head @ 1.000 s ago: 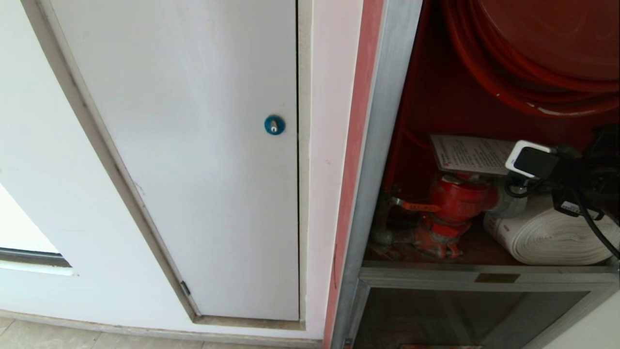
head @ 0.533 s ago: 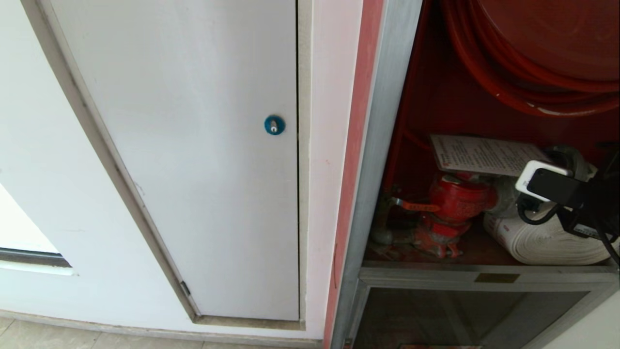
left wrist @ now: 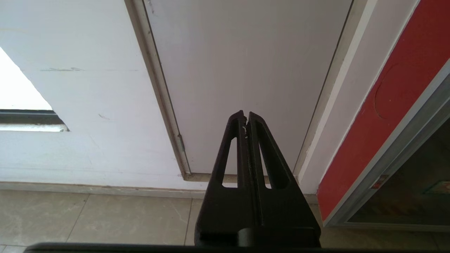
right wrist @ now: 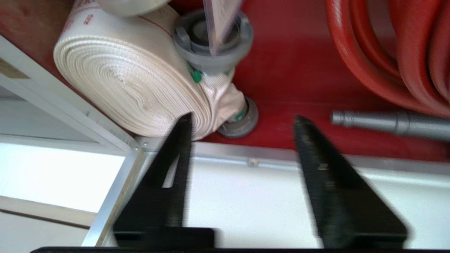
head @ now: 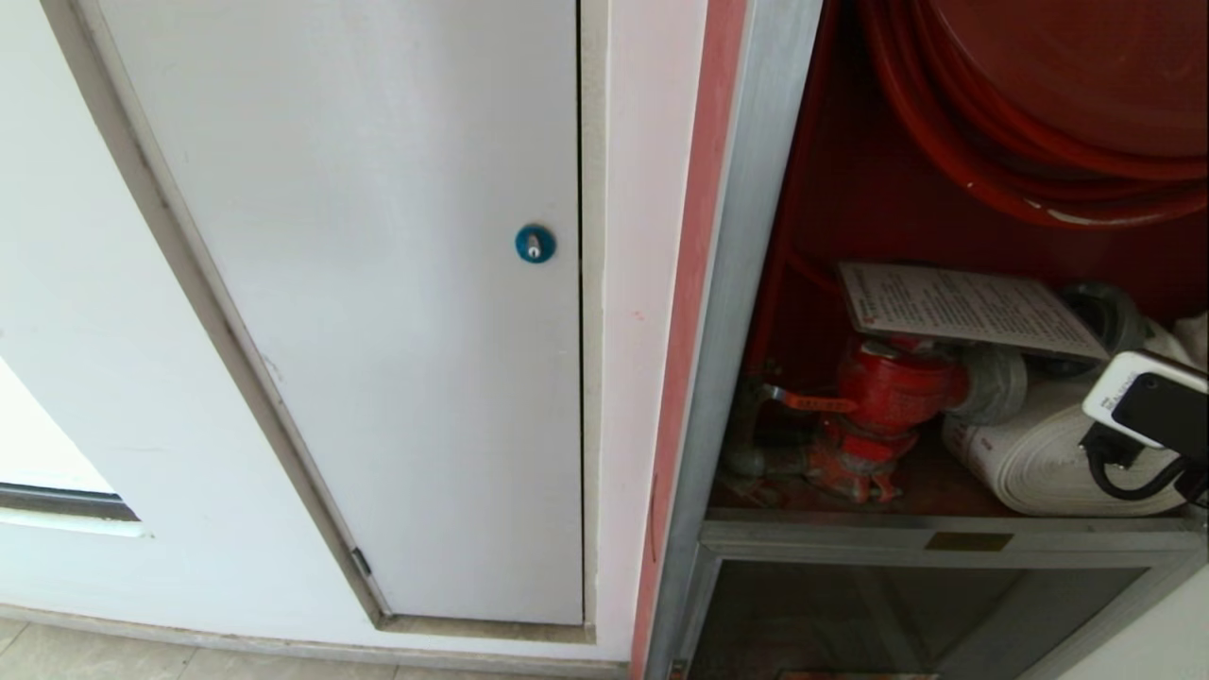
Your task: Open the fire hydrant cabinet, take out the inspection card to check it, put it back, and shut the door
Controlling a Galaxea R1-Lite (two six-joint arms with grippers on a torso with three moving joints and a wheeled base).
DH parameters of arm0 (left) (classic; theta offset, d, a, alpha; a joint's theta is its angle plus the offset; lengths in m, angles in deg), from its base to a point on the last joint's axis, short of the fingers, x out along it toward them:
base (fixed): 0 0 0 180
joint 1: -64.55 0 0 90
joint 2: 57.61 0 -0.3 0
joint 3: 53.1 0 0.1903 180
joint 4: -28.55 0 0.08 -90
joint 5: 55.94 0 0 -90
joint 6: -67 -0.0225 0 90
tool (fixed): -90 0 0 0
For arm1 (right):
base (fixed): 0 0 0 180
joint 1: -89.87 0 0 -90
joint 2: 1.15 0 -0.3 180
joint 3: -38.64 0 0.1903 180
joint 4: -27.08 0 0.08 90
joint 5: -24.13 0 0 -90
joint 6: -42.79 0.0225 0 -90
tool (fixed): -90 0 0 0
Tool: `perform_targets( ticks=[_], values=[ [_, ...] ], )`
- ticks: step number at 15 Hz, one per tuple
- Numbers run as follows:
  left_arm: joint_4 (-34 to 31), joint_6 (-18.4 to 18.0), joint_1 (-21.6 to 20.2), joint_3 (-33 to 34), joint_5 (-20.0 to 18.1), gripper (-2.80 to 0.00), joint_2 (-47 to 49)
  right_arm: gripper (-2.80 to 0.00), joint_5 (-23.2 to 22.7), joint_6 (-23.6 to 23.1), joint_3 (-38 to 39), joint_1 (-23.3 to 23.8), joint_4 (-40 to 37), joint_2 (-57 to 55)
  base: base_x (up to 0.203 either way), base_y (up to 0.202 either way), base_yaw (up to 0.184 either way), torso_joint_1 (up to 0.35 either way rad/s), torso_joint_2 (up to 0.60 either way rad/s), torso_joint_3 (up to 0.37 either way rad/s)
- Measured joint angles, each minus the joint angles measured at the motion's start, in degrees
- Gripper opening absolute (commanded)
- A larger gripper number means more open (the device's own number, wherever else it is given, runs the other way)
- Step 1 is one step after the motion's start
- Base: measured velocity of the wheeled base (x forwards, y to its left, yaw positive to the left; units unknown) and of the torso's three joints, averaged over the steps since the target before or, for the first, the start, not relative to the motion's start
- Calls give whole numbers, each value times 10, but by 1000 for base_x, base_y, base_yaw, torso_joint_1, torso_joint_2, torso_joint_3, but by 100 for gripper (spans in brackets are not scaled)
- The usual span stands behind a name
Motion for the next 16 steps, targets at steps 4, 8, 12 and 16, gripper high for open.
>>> perform_targets(
  ticks=[4,8,12,16],
  values=[
    [0,0,0,0,0,-280,0,-280,0,1,23,14,0,56,0,0,0,0,0,0],
    [0,0,0,0,0,-280,0,-280,1,76,8,50,-1,99,0,0,0,0,0,0],
    [0,0,0,0,0,-280,0,-280,0,122,0,96,-7,141,0,0,0,0,0,0],
    [0,0,0,0,0,-280,0,-280,-34,217,4,123,-18,176,0,0,0,0,0,0]
  ],
)
